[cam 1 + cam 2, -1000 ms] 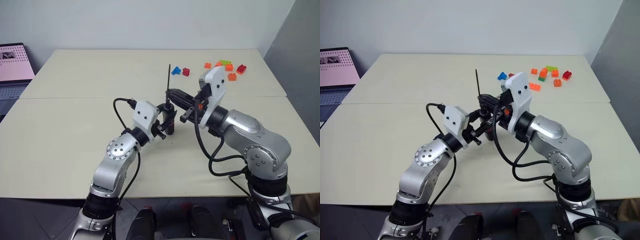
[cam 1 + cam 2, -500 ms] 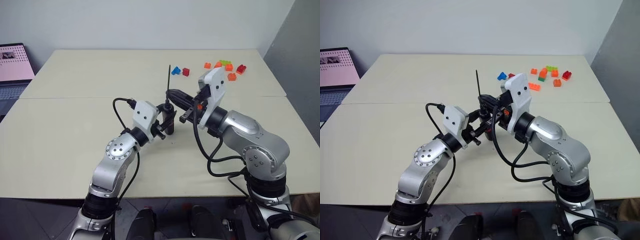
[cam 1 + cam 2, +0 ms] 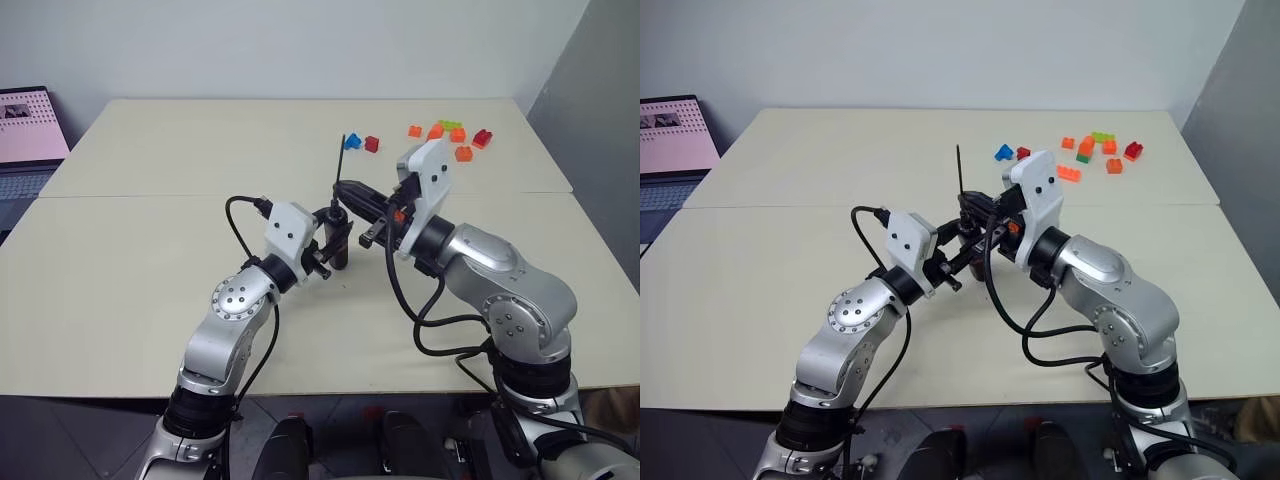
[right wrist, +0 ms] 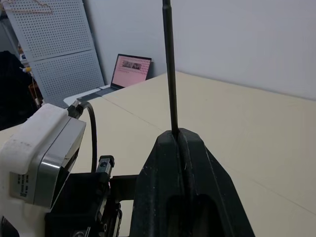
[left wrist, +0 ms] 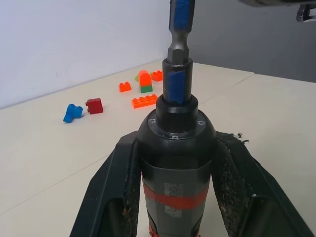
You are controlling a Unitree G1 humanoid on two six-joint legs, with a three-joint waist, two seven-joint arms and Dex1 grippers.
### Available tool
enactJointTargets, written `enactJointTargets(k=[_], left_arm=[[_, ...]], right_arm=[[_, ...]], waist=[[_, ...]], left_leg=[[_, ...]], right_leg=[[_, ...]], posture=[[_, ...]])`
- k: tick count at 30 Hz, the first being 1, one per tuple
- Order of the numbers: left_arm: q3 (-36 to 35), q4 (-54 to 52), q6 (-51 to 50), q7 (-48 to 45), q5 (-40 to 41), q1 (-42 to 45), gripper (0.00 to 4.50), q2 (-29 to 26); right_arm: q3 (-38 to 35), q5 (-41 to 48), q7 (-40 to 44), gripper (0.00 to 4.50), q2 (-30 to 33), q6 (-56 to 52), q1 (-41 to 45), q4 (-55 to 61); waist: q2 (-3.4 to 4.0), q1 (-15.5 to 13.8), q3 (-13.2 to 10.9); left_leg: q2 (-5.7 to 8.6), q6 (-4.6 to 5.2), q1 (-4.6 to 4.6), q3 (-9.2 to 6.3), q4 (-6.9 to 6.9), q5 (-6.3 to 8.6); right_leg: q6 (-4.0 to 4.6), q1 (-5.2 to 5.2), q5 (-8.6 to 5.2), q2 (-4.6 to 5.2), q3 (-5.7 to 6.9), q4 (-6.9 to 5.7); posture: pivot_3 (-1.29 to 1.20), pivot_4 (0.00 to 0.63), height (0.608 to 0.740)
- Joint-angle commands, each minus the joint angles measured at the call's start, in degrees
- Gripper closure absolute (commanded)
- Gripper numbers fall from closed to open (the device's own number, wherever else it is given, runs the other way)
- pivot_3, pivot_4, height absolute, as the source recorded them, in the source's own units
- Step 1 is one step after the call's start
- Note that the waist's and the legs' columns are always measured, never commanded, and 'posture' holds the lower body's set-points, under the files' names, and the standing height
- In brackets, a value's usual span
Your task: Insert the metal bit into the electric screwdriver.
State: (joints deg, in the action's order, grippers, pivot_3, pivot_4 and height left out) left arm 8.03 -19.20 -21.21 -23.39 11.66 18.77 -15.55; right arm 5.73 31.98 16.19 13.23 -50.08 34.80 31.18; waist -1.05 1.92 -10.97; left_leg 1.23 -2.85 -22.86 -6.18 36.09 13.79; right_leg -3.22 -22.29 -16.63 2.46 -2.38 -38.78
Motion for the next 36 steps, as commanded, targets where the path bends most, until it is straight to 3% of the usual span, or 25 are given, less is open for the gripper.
enactJointTargets(k=[1, 36], left_arm=[[-0.9, -1.6, -0.1, 0.0, -0.3, -0.4, 2.85, -0.6], [-0.5, -0.7, 0.3, 0.1, -0.6, -0.1, 2.85, -0.2]], right_arm=[[0.4, -0.7, 0.4, 4.50, 0.2, 1.2, -0.2, 1.1], [1.8, -0.5, 0.8, 4.50, 0.9, -5.0, 1.3, 0.5]], waist=[[0.00, 0.0, 0.0], [0.00, 0.0, 0.0]], left_leg=[[0.00, 0.00, 0.00, 0.00, 0.00, 0.00], [-0.01, -0.07, 0.06, -0.01, 0.01, -0.05]], right_leg=[[0.00, 0.00, 0.00, 0.00, 0.00, 0.00], [0.01, 0.03, 0.00, -0.03, 0.01, -0.08]], posture=[[0.00, 0.150, 0.740], [0.00, 0.150, 0.740]])
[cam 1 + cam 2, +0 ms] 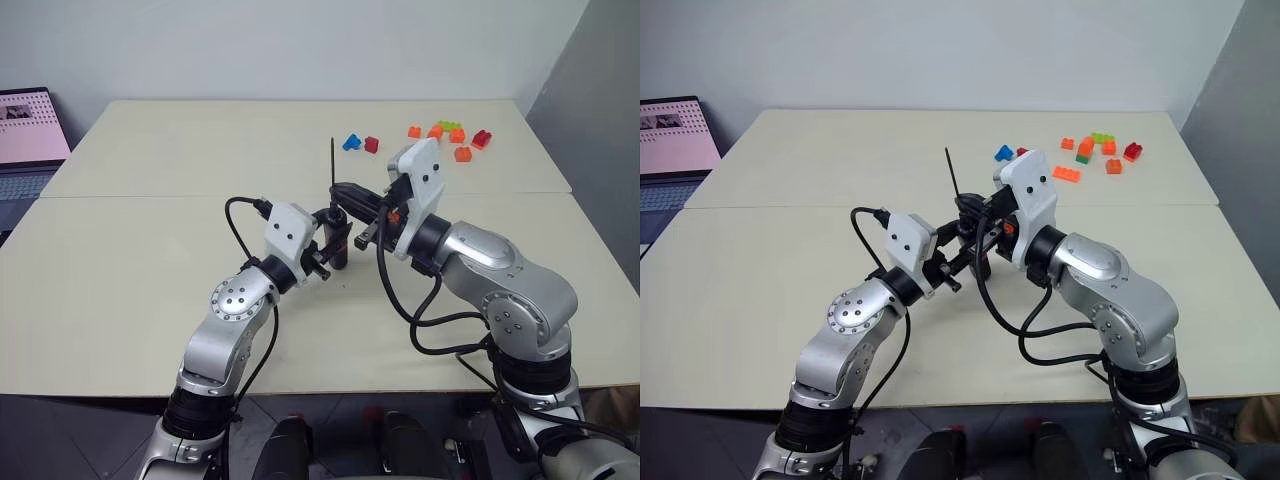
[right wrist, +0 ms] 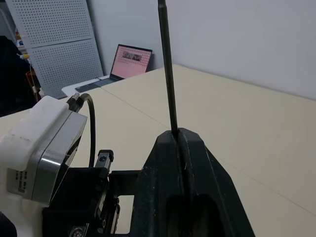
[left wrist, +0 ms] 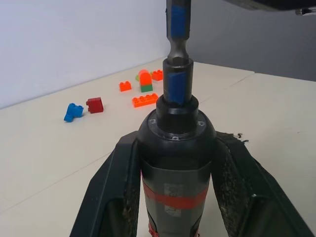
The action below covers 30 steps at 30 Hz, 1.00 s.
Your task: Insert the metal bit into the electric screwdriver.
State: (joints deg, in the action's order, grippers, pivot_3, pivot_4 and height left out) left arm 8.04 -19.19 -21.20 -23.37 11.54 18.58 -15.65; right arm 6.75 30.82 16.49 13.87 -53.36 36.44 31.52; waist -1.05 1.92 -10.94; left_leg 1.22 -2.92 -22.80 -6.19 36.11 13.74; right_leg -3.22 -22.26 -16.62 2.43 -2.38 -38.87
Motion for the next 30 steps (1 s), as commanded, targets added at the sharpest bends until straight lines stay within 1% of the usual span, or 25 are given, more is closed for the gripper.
enactJointTargets(k=[1, 5, 7, 8, 10, 12, 16, 18, 21, 23, 25, 26, 28, 30], left_arm=[[-0.5, -0.7, 0.2, 0.1, -0.4, 0.1, 2.85, -0.1], [-0.5, -0.7, 0.2, 0.2, -0.5, 0.1, 2.85, 0.0], [-0.5, -0.6, 0.2, 0.2, -0.5, 0.2, 2.85, 0.1], [-0.5, -0.6, 0.2, 0.2, -0.5, 0.2, 2.85, 0.1], [-0.5, -0.6, 0.2, 0.2, -0.5, 0.2, 2.85, 0.1], [-0.5, -0.6, 0.2, 0.2, -0.5, 0.2, 2.85, 0.1], [-0.6, -0.5, 0.2, 0.1, -0.4, 0.2, 2.85, 0.0], [-0.7, -0.5, 0.1, 0.2, -0.4, 0.3, 2.85, 0.0], [-0.9, -0.4, -0.1, 0.2, -0.3, 0.7, 2.85, 0.0], [-1.0, -0.4, -0.5, 0.3, -0.3, 1.4, 2.85, -0.1], [-1.0, -0.4, -1.1, 0.6, -0.8, 2.6, 2.85, -0.2], [-0.9, -0.4, -1.4, 0.7, -1.1, 3.3, 2.85, -0.4], [0.3, -0.1, -2.2, 0.8, -3.1, 6.3, 2.85, -1.3], [1.4, 0.5, -3.0, 0.3, -5.0, 9.4, 2.85, -2.5]], right_arm=[[0.7, 0.7, 0.5, 4.50, 0.2, -1.8, -0.4, 0.2], [0.8, 0.5, 0.4, 4.50, 0.4, -2.1, -0.5, 0.1], [0.8, 0.3, 0.4, 4.10, 0.6, -2.0, -0.7, 0.2], [0.8, 0.2, 0.4, 4.02, 0.6, -1.9, -0.6, 0.2], [0.6, 0.1, 0.4, 3.49, 0.6, -1.8, -0.5, 0.4], [-0.1, 0.2, 0.3, 3.09, 0.6, -1.7, -0.3, 0.5], [-1.9, 0.7, 0.3, 1.98, 0.9, -1.8, 0.4, 0.7], [-3.3, 1.2, 0.6, 1.61, 1.3, -1.9, 0.6, 0.9], [-6.0, 2.4, 1.4, 0.92, 2.6, -2.3, 1.0, 0.8], [-8.5, 3.9, 2.6, 0.55, 4.2, -2.7, 1.3, 0.5], [-11.0, 5.7, 4.5, 0.06, 6.5, -2.9, 1.3, 0.1], [-12.1, 6.3, 5.6, 0.01, 8.0, -2.7, 1.2, -0.4], [-14.4, 6.9, 10.6, 0.00, 13.7, -1.4, 0.2, -1.3], [-15.1, 6.2, 14.2, 0.00, 18.9, 0.2, -0.9, -1.7]], waist=[[0.00, 0.0, 0.0], [0.00, 0.0, 0.0], [-0.01, 0.0, 0.0], [-0.01, 0.0, 0.0], [0.00, 0.0, 0.0], [-0.01, 0.0, 0.0], [-0.01, 0.0, 0.0], [-0.01, 0.0, 0.0], [-0.01, 0.0, 0.0], [-0.01, 0.0, 0.0], [-0.01, -0.1, 0.0], [-0.01, -0.1, 0.0], [-0.01, -0.1, 0.0], [-0.03, -0.2, 0.0]], left_leg=[[0.00, 0.00, 0.00, 0.00, 0.00, 0.00], [0.00, -0.01, 0.00, 0.01, 0.00, -0.01], [0.00, -0.01, 0.00, 0.00, 0.00, -0.01], [0.00, -0.01, 0.01, 0.00, 0.00, -0.01], [0.01, -0.01, -0.02, 0.01, 0.00, -0.02], [0.00, -0.01, 0.00, 0.01, -0.01, -0.02], [0.00, -0.01, -0.03, 0.01, 0.00, -0.02], [0.00, -0.01, -0.03, 0.01, 0.00, -0.02], [0.00, -0.01, -0.03, 0.01, 0.00, -0.02], [0.00, -0.01, -0.03, 0.02, 0.00, -0.02], [0.00, -0.01, -0.05, 0.03, 0.00, -0.02], [0.01, -0.01, -0.06, 0.03, 0.00, -0.02], [0.02, -0.01, -0.06, 0.05, 0.00, -0.02], [0.04, 0.00, -0.09, 0.05, 0.01, -0.02]], right_leg=[[0.00, 0.00, 0.00, 0.00, 0.00, 0.00], [0.00, 0.00, 0.00, 0.00, 0.00, 0.00], [0.01, 0.01, 0.00, 0.00, 0.00, 0.00], [0.01, 0.01, 0.00, 0.00, 0.00, 0.00], [0.01, 0.00, 0.00, -0.01, 0.01, 0.00], [0.01, -0.01, 0.00, -0.01, -0.01, 0.00], [0.01, -0.02, 0.00, -0.02, 0.00, 0.01], [0.01, -0.02, 0.00, -0.02, 0.00, 0.02], [0.01, -0.02, 0.00, -0.02, 0.00, 0.02], [0.01, -0.01, 0.00, -0.02, 0.01, 0.02], [0.01, -0.01, 0.00, -0.02, 0.01, 0.02], [0.01, -0.01, 0.00, -0.02, 0.02, 0.02], [0.01, -0.01, 0.00, -0.02, 0.02, 0.02], [0.01, -0.02, 0.00, -0.02, 0.04, 0.03]], posture=[[0.00, 0.150, 0.740], [0.00, 0.150, 0.740], [0.00, 0.150, 0.740], [0.00, 0.150, 0.740], [0.00, 0.150, 0.740], [0.00, 0.150, 0.740], [0.00, 0.150, 0.740], [0.00, 0.150, 0.740], [0.00, 0.150, 0.740], [0.00, 0.150, 0.740], [0.00, 0.150, 0.740], [0.00, 0.150, 0.740], [0.00, 0.150, 0.740], [0.00, 0.150, 0.740]])
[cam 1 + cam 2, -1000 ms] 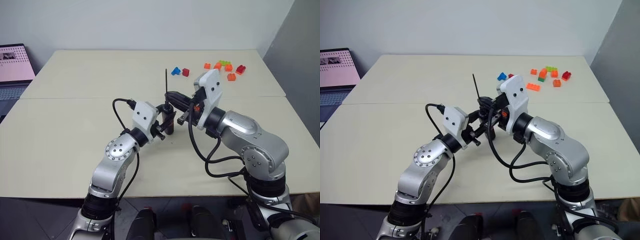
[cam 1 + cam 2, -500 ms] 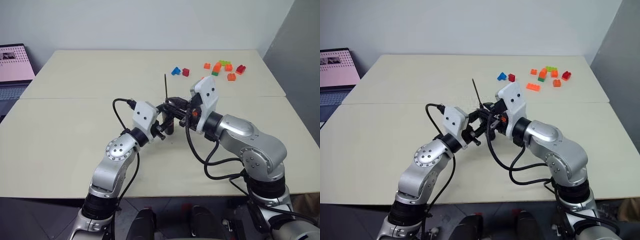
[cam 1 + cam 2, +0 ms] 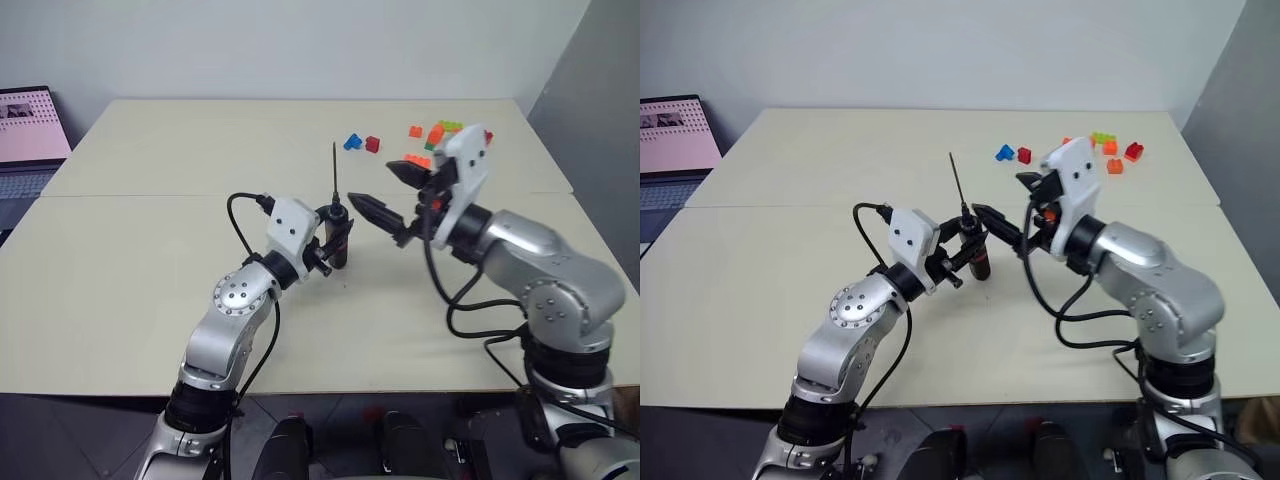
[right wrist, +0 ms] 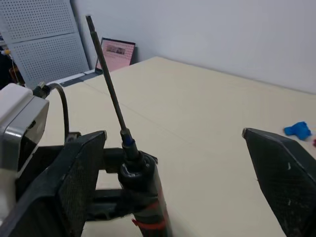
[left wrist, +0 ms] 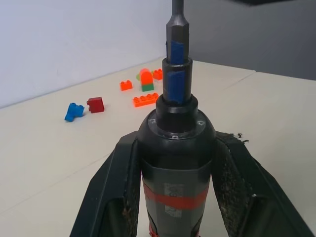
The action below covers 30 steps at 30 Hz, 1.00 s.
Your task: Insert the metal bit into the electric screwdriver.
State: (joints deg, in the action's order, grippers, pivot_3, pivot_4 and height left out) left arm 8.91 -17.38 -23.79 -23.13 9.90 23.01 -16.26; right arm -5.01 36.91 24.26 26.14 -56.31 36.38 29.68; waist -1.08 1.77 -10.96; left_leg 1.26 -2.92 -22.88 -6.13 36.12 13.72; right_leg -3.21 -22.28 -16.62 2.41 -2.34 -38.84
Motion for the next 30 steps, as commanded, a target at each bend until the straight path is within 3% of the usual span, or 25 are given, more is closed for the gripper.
enactJointTargets(k=[1, 5, 9, 12, 17, 26, 28, 30], left_arm=[[1.7, -0.2, -1.2, -1.0, -5.0, 8.2, 2.85, -3.2], [6.4, 6.9, 0.2, -9.6, -9.8, 19.7, 2.85, -10.2], [13.1, 20.1, 11.8, -22.9, -15.0, 29.7, 2.85, -17.7], [19.2, 30.9, 23.0, -30.5, -19.9, 33.8, 2.85, -19.6], [24.1, 46.8, 33.9, -33.8, -24.4, 38.3, 2.85, -14.1], [26.3, 65.2, 42.5, -32.4, -31.5, 42.5, 2.85, -4.5], [25.7, 67.7, 42.9, -32.2, -32.1, 42.9, 2.15, -3.1], [24.7, 69.2, 42.7, -32.6, -31.6, 43.3, 1.78, -2.1]], right_arm=[[-4.3, -0.9, 8.6, 0.00, 10.2, 4.4, -1.7, -0.3], [-7.2, -2.9, 15.4, 0.00, 21.0, 8.8, -4.8, -1.3], [-8.4, -6.0, 24.7, 0.00, 30.5, 16.5, -11.2, 0.3], [-10.1, -7.5, 29.8, 0.00, 34.6, 21.2, -15.9, 1.7], [-13.0, -5.7, 32.2, 0.00, 36.3, 22.0, -19.6, 3.1], [-12.4, -5.1, 30.5, 0.00, 33.6, 22.1, -22.7, 6.4], [-12.6, -5.1, 30.4, 0.00, 33.6, 22.2, -23.2, 6.6], [-12.6, -5.3, 30.4, 0.00, 33.8, 22.2, -23.5, 6.5]], waist=[[-0.02, -0.1, 0.0], [-0.07, -0.3, -0.1], [-0.07, 0.2, -0.1], [-0.06, 0.1, -0.1], [-0.12, -0.1, -0.2], [-0.15, -0.1, -0.2], [-0.14, 0.0, -0.2], [-0.16, 0.0, -0.2]], left_leg=[[-0.01, 0.00, -0.01, -0.01, 0.01, 0.00], [0.00, 0.02, -0.09, -0.02, 0.00, -0.01], [0.03, 0.02, -0.12, 0.11, -0.03, 0.00], [-0.04, 0.02, -0.14, 0.19, -0.10, 0.01], [-0.02, 0.03, -0.32, 0.19, -0.05, 0.01], [0.08, 0.04, -0.37, 0.10, 0.03, 0.01], [0.08, 0.04, -0.36, 0.11, 0.03, 0.01], [0.08, 0.04, -0.36, 0.10, 0.03, 0.01]], right_leg=[[0.00, 0.01, 0.00, 0.00, 0.02, 0.02], [-0.01, 0.04, 0.00, -0.02, 0.08, 0.16], [-0.02, 0.05, -0.01, 0.02, 0.03, 0.32], [-0.02, 0.02, -0.02, -0.03, -0.03, 0.55], [-0.04, 0.02, 0.00, 0.01, -0.02, 0.75], [-0.10, 0.07, 0.03, 0.12, 0.06, 0.74], [-0.10, 0.06, 0.03, 0.12, 0.06, 0.73], [-0.10, 0.07, 0.03, 0.12, 0.06, 0.73]], posture=[[0.00, 0.150, 0.740], [0.00, 0.150, 0.740], [0.00, 0.150, 0.740], [0.00, 0.150, 0.740], [0.00, 0.150, 0.740], [0.00, 0.150, 0.740], [0.00, 0.150, 0.740], [0.00, 0.150, 0.740]])
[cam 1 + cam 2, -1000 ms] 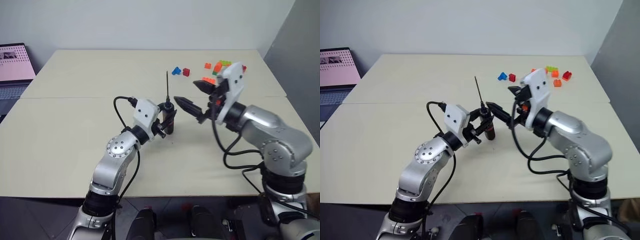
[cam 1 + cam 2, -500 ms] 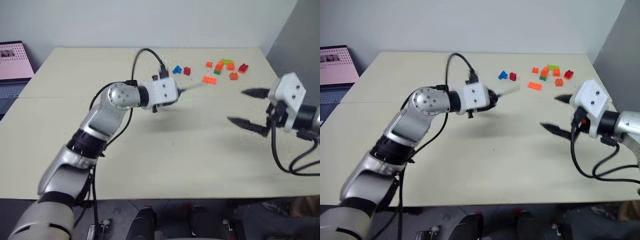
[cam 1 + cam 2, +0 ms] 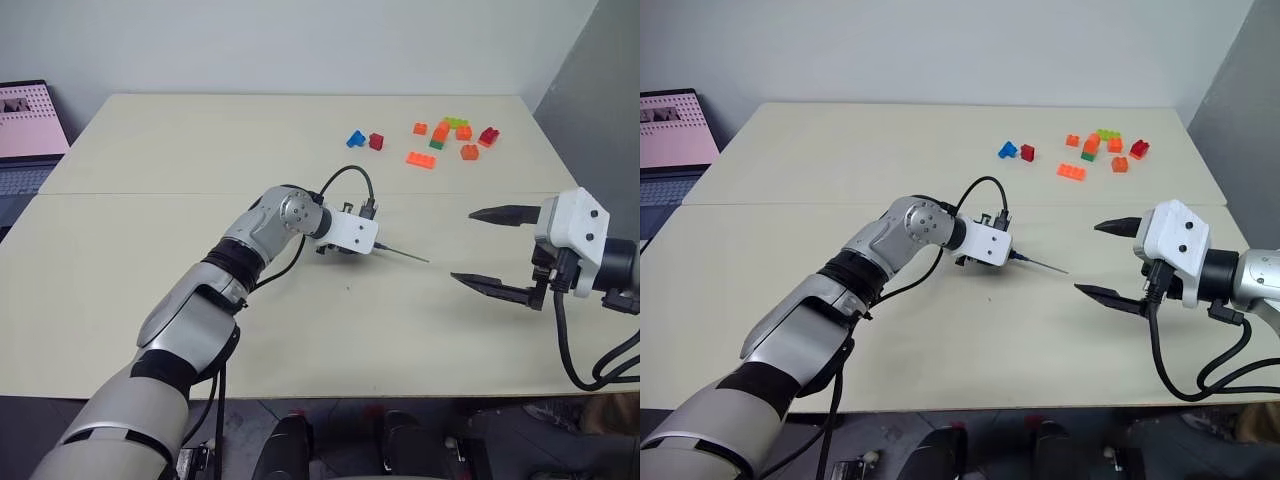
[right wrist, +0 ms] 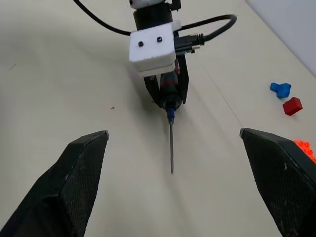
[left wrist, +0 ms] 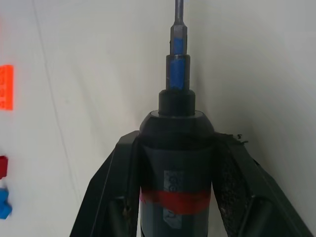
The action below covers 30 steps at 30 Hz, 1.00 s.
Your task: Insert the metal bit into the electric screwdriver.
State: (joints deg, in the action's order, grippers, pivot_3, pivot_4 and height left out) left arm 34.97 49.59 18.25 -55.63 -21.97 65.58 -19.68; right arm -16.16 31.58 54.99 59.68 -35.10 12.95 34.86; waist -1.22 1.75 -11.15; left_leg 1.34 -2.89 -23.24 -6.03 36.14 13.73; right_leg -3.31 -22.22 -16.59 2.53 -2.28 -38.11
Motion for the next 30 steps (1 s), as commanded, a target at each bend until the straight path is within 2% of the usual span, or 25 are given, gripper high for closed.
enactJointTargets(k=[1, 8, 12, 15, 19, 24, 27, 30], left_arm=[[-1.9, 2.5, 0.5, -0.5, 0.6, 0.9, 1.57, 1.6], [-8.6, -0.4, -3.5, -6.5, 7.0, 0.5, 0.01, 0.8], [-16.6, -4.6, -13.1, -8.9, 14.0, 1.1, 0.01, -2.4], [-21.7, -11.5, -22.9, -11.3, 18.8, -0.6, 0.01, -6.2], [-27.0, -29.4, -31.0, -12.9, 22.2, -10.7, 0.01, -15.6], [-36.1, -49.6, -46.8, -15.4, 32.2, -26.7, 0.01, -24.9], [-39.7, -57.0, -52.4, -16.0, 36.4, -34.4, 0.01, -29.1], [-42.2, -60.0, -55.4, -12.6, 38.8, -38.2, 0.01, -29.3]], right_arm=[[-1.5, -0.1, -0.3, 0.00, 0.3, 1.2, -0.2, 1.2], [-0.7, -0.2, -0.4, 0.00, 0.7, 1.1, 0.6, 0.2], [0.4, -0.8, -0.2, 0.00, 0.6, 1.6, 0.9, -1.1], [0.7, -1.4, 0.2, 0.00, 0.4, 2.3, 0.3, -2.4], [1.2, -2.0, 0.7, 0.00, -0.3, 3.6, -0.9, -4.4], [2.9, -3.3, 2.7, 0.00, 0.1, 6.1, -1.0, -7.9], [3.7, -3.6, 3.8, 0.00, 0.2, 7.0, 0.2, -9.8], [5.1, -4.3, 5.0, 0.00, 0.2, 8.3, 1.7, -11.9]], waist=[[-0.01, -0.1, 0.0], [-0.01, 0.0, 0.0], [-0.04, 0.1, 0.0], [-0.05, 0.3, 0.0], [-0.01, 0.8, 0.0], [-0.01, 0.9, 0.0], [-0.01, 0.9, 0.0], [-0.01, -0.1, 0.0]], left_leg=[[0.00, 0.00, -0.02, 0.00, 0.01, 0.00], [0.00, 0.00, -0.02, -0.04, 0.17, 0.00], [0.00, 0.00, -0.02, -0.05, 0.39, 0.00], [-0.05, 0.00, 0.00, -0.07, 0.66, 0.00], [-0.12, 0.00, 0.17, -0.07, 0.69, 0.00], [-0.19, -0.01, 0.28, -0.08, 0.73, 0.00], [-0.56, 0.00, 0.29, -0.01, 0.77, 0.00], [-0.63, 0.00, 0.31, -0.04, 0.75, 0.00]], right_leg=[[0.00, -0.03, 0.00, 0.00, 0.00, -0.01], [0.00, -0.02, 0.00, 0.00, 0.04, -0.20], [0.00, -0.08, -0.01, -0.02, 0.03, -0.52], [-0.02, -0.09, -0.02, -0.09, 0.01, -0.82], [-0.24, 0.02, -0.14, -0.16, -0.04, -0.90], [0.02, 0.14, 0.00, -0.19, -0.08, -0.91], [0.02, 0.15, 0.00, -0.18, -0.10, -0.91], [0.02, 0.18, 0.00, -0.24, -0.03, -0.90]], posture=[[0.00, 0.150, 0.740], [0.00, 0.150, 0.740], [0.00, 0.150, 0.740], [0.00, 0.150, 0.740], [0.00, 0.150, 0.740], [0.00, 0.150, 0.740], [0.00, 0.150, 0.740], [0.00, 0.150, 0.740]])
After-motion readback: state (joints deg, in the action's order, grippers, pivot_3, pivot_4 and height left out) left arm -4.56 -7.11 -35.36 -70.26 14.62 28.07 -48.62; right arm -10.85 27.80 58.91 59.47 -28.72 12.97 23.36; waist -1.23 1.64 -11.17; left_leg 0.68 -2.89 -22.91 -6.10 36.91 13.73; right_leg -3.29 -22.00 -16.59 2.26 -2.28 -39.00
